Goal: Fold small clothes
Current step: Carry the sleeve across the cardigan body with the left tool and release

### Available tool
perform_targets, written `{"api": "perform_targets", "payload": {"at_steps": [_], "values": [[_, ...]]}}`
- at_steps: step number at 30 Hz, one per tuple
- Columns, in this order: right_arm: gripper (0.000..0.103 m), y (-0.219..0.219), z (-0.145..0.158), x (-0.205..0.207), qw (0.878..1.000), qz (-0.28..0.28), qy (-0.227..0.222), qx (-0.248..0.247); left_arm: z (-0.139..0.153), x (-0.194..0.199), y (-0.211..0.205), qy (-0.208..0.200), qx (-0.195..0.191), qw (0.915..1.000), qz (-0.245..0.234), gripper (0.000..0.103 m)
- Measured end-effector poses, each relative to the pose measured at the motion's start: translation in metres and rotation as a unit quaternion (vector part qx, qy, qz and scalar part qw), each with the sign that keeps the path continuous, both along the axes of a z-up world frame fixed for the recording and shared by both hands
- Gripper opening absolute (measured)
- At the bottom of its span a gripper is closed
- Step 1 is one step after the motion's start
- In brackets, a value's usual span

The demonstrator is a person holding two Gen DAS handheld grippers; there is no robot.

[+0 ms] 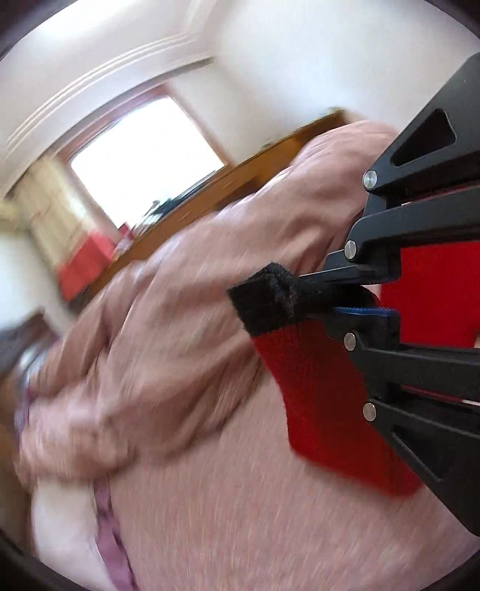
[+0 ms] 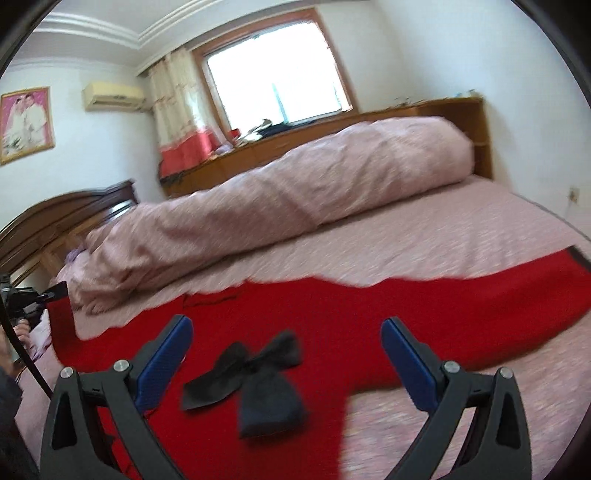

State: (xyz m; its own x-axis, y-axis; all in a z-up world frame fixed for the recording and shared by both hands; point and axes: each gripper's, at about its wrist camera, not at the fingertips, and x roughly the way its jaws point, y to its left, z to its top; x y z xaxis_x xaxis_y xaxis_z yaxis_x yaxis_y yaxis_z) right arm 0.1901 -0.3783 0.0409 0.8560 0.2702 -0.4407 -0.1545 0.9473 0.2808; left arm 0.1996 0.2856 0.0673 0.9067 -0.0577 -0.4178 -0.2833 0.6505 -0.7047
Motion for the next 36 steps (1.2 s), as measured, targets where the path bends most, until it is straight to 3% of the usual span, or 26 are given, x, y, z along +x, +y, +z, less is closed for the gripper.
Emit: {"api": "perform_targets", "payload": {"at_steps": [6, 10, 17, 21, 28, 36], "values": [[0.103, -0.047, -0.004, -0.003, 0.999, -0.04, 0.018, 0.02, 0.017, 0.049, -0.126, -0.01, 0.032, 0.994, -0.104, 0.002], [0.103, -0.06, -0.004, -0.01, 0.997, -0.064, 0.021, -0.024, 0.012, 0.067, -0.213, -0.014, 0.108, 0.9817, -0.156, 0.002], [0.103, -0.066, 0.001, -0.017, 0.998, -0.051, 0.007, -0.04, -0.013, 0.075, -0.298, -0.003, 0.124, 0.9688, -0.215, 0.002], [0.103, -0.069, 0.001, -0.018, 0.998, -0.052, 0.011, -0.034, -0.017, 0.073, -0.334, -0.004, 0.142, 0.9611, -0.237, 0.002], [0.103, -0.076, 0.002, -0.019, 0.998, -0.051, 0.016, -0.016, -0.033, 0.086, -0.359, 0.015, 0.177, 0.9552, -0.237, 0.002], [0.103, -0.074, 0.0, -0.018, 0.998, -0.048, 0.022, -0.018, -0.058, 0.088, -0.369, 0.036, 0.159, 0.9496, -0.268, 0.003]]}}
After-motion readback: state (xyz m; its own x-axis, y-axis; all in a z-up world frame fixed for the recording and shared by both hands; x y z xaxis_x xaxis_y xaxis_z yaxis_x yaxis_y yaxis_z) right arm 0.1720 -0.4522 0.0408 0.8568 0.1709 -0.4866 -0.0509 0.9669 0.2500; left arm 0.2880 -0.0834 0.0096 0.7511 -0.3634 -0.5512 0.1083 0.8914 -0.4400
